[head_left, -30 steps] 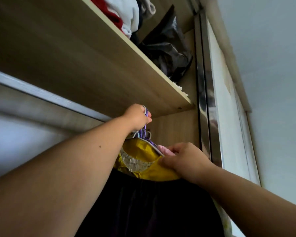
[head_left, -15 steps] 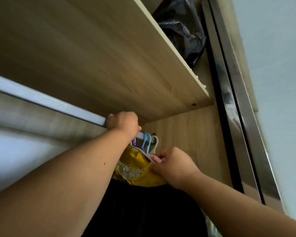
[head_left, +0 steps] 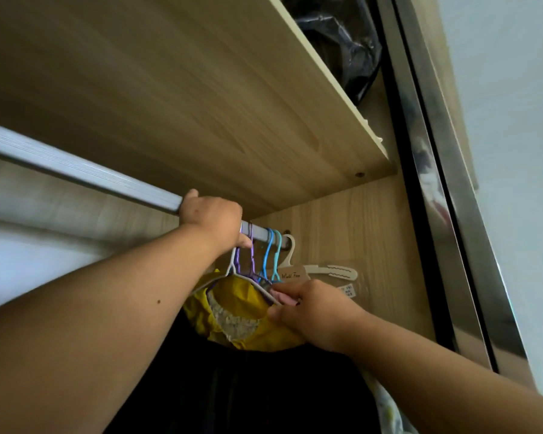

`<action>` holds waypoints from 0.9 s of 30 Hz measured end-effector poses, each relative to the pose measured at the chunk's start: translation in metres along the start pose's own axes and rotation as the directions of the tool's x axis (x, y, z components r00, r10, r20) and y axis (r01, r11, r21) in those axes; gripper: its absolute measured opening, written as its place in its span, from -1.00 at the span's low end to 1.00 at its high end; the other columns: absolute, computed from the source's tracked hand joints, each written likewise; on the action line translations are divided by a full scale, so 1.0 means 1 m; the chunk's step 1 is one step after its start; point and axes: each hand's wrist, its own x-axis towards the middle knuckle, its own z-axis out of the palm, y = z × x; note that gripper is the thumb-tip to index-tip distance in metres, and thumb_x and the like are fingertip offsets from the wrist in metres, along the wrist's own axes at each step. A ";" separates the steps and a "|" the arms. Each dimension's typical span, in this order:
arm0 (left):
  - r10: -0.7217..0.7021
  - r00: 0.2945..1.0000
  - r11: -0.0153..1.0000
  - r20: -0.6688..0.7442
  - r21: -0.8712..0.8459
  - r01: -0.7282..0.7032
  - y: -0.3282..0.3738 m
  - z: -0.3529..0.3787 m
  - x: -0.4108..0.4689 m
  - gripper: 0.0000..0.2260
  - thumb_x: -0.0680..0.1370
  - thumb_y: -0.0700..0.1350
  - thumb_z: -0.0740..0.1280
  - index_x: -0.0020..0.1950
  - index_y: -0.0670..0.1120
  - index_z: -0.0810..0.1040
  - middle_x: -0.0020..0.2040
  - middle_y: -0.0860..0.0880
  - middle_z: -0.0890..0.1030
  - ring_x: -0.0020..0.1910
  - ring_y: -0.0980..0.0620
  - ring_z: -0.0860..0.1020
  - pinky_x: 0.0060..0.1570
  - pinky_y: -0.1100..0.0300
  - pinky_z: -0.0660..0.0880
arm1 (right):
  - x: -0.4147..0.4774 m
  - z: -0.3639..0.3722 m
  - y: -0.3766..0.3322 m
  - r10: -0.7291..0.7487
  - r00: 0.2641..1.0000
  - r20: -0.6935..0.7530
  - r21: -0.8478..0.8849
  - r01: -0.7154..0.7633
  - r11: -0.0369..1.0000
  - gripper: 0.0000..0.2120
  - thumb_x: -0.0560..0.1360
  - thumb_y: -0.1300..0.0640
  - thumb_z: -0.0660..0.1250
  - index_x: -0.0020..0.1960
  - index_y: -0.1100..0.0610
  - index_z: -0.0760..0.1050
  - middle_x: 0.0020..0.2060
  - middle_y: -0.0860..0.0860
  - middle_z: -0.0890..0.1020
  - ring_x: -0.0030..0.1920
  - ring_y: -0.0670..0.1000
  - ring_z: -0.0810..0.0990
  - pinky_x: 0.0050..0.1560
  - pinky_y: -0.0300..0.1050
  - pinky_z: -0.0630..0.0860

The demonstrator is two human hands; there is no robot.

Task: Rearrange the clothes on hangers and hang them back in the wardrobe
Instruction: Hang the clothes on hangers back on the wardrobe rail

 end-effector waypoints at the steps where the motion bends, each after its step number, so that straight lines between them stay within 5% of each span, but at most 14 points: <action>1: -0.005 1.000 1.000 0.011 -0.008 0.005 -0.002 -0.002 0.000 -0.46 0.41 0.37 0.28 0.26 0.09 0.49 0.18 0.02 0.58 0.22 -0.03 0.50 0.25 -0.01 0.22 | -0.001 0.000 0.000 0.007 1.000 0.001 0.005 -0.007 1.000 -0.66 0.48 -0.10 0.31 0.25 -0.13 0.50 0.08 -0.17 0.59 0.07 -0.15 0.50 -0.01 -0.29 0.34; 7: -0.013 0.999 1.000 0.042 -0.005 0.013 -0.009 -0.011 -0.006 -0.52 0.46 0.27 0.29 0.30 0.07 0.47 0.26 0.04 0.54 0.27 -0.02 0.47 0.29 -0.05 0.19 | -0.007 -0.001 -0.003 0.006 1.000 0.025 -0.025 -0.005 1.000 -0.61 0.49 -0.16 0.28 0.26 -0.04 0.46 0.08 -0.13 0.55 0.18 -0.06 0.49 -0.06 -0.31 0.31; 11: 0.027 0.999 0.999 0.029 0.042 -0.028 -0.009 -0.009 -0.017 -0.50 0.46 0.24 0.30 0.34 0.08 0.41 0.31 0.03 0.48 0.34 -0.02 0.39 0.32 -0.12 0.14 | -0.022 -0.007 -0.003 0.002 1.000 -0.021 -0.027 -0.003 1.000 -0.37 0.47 -0.23 0.27 0.47 -0.10 0.20 0.34 -0.01 0.46 0.36 0.05 0.39 0.26 -0.20 0.32; 15: 0.067 0.996 0.972 -0.049 -0.224 -0.077 0.020 -0.009 -0.043 -0.41 0.45 0.20 0.35 0.44 0.09 0.31 0.46 0.08 0.31 0.48 0.03 0.19 0.37 -0.19 0.09 | -0.060 -0.035 0.009 -0.014 0.986 -0.164 -0.118 -0.006 0.993 -0.31 0.46 -0.20 0.31 0.49 -0.09 0.13 0.32 0.06 0.47 0.31 0.05 0.44 0.21 -0.24 0.33; 19: 0.192 0.946 0.812 -0.261 -0.499 -0.302 0.097 -0.046 -0.101 -0.46 0.44 0.13 0.38 0.40 0.12 0.37 0.43 0.08 0.37 0.45 0.05 0.26 0.37 -0.10 0.19 | -0.134 -0.080 0.036 -0.049 0.973 -0.225 -0.316 -0.025 0.948 -0.36 0.46 -0.15 0.33 0.47 -0.14 0.16 0.31 0.04 0.45 0.29 0.03 0.45 0.21 -0.19 0.37; 23: 0.404 0.856 0.621 -0.324 -0.589 -0.516 0.191 -0.097 -0.187 -0.50 0.46 0.13 0.33 0.39 0.13 0.36 0.39 0.10 0.41 0.41 0.04 0.32 0.35 -0.06 0.20 | -0.242 -0.121 0.065 0.027 0.978 -0.207 -0.470 -0.124 0.874 -0.43 0.50 -0.14 0.26 0.45 -0.21 0.12 0.30 -0.08 0.41 0.21 -0.01 0.47 0.12 -0.11 0.47; 27: 0.599 0.758 0.391 -0.259 -0.731 -0.559 0.306 -0.146 -0.299 -0.43 0.39 0.24 0.17 0.40 0.13 0.36 0.39 0.09 0.42 0.38 0.05 0.36 0.31 -0.04 0.26 | -0.400 -0.162 0.111 0.293 0.938 -0.183 -0.560 -0.344 0.754 -0.45 0.49 -0.13 0.26 0.43 -0.19 0.17 0.30 -0.09 0.39 0.27 -0.01 0.40 0.16 -0.07 0.45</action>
